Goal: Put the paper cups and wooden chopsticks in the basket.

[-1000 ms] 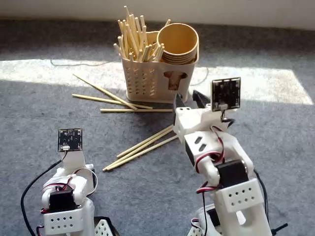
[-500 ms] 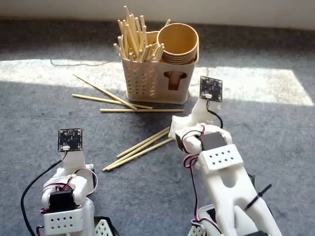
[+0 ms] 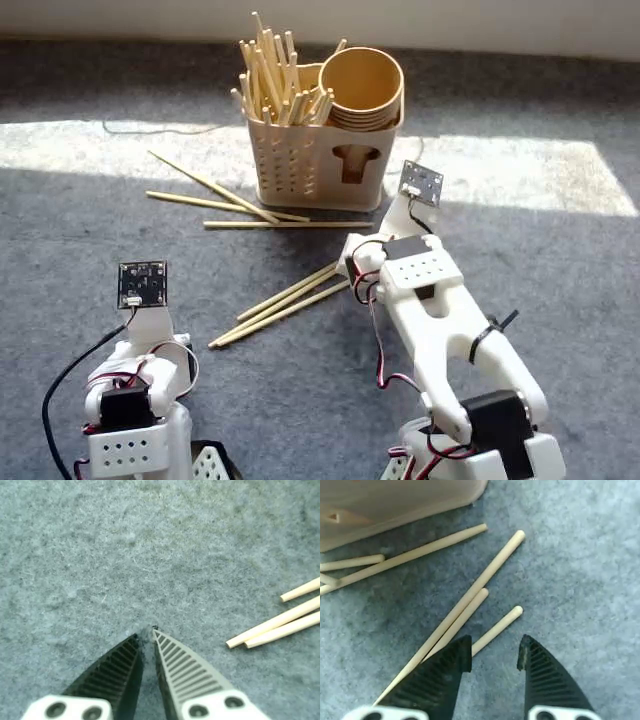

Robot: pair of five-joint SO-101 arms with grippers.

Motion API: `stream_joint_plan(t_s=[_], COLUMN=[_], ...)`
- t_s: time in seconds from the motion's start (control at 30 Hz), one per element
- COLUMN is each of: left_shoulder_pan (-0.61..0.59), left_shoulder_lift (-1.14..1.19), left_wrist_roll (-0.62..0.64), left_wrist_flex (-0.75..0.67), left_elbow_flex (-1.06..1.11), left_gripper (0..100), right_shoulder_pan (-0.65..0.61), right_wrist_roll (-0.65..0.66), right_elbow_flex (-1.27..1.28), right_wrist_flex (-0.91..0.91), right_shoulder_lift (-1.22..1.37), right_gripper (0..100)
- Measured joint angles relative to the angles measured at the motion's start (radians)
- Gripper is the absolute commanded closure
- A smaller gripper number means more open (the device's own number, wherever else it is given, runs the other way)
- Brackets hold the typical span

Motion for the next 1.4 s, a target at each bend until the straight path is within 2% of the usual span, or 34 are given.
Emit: stream_joint_plan(t_s=[0.47, 1.23, 1.3, 1.4], left_shoulder_pan=[0.0, 0.0, 0.0, 0.0], left_shoulder_lift=[0.0, 0.0, 0.0, 0.0], left_wrist_roll=[0.0, 0.0, 0.0, 0.0], left_wrist_flex=[0.0, 0.0, 0.0, 0.0], left_elbow_flex=[0.0, 0.0, 0.0, 0.0], left_gripper=[99, 99, 99, 99], right_shoulder_pan=[0.0, 0.005, 0.005, 0.006], right_wrist_roll=[-0.115, -0.118, -0.118, -0.118], right_elbow_flex=[-0.184, -0.23, -0.23, -0.23], right_wrist_flex=[0.0, 0.138, 0.138, 0.14], right_shoulder_lift=[0.267, 0.35, 0.35, 0.35], right_gripper=[83.6, 83.7, 85.8, 94.7])
